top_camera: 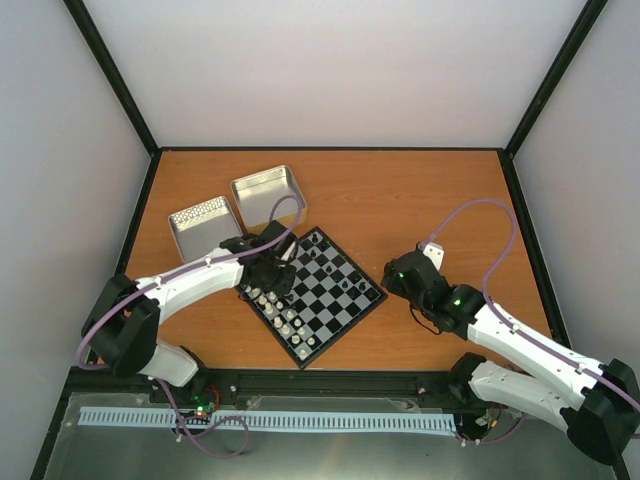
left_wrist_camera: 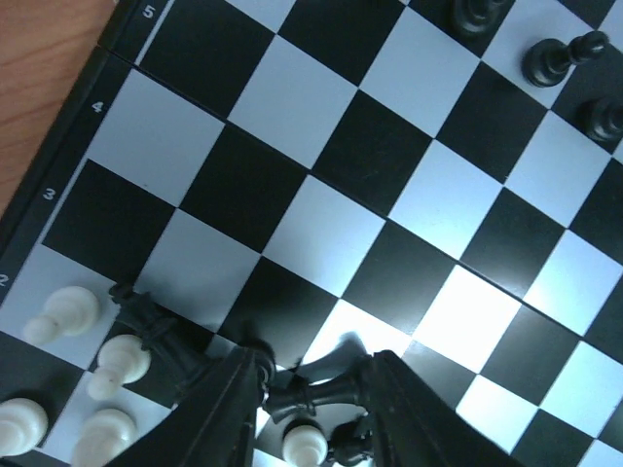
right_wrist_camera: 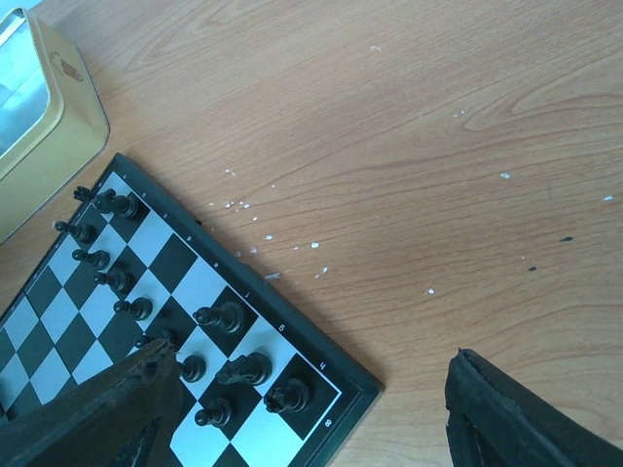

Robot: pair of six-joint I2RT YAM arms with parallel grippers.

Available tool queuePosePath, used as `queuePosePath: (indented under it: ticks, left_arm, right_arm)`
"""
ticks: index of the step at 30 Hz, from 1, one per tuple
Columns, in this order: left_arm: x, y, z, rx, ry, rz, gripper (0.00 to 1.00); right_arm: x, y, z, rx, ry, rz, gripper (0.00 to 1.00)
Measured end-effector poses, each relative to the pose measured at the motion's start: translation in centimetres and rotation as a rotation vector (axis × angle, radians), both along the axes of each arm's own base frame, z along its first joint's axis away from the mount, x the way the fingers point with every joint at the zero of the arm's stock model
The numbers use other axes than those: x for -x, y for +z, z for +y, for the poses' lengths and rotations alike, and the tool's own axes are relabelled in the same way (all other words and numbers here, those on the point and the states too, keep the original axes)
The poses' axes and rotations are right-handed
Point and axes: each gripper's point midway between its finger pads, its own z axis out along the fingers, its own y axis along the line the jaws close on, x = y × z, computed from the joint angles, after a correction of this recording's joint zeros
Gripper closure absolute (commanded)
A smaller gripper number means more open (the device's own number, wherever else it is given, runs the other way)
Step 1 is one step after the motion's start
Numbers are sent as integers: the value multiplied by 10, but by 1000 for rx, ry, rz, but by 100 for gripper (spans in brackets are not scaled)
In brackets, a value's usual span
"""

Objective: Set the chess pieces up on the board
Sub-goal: Pick up the chess piece from the chessboard.

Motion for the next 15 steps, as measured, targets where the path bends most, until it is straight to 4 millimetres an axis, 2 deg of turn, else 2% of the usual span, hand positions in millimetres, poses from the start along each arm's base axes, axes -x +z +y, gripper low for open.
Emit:
queuePosePath:
  ticks: [11,15]
  left_arm:
    - [-3,-9,17,-89,46,-2,73]
    - [-3,-12,18,-101,46,3,79]
  right_arm:
    - [0,0,1,-2,3,2,26]
    - [0,-1,1,-2,6,6,26]
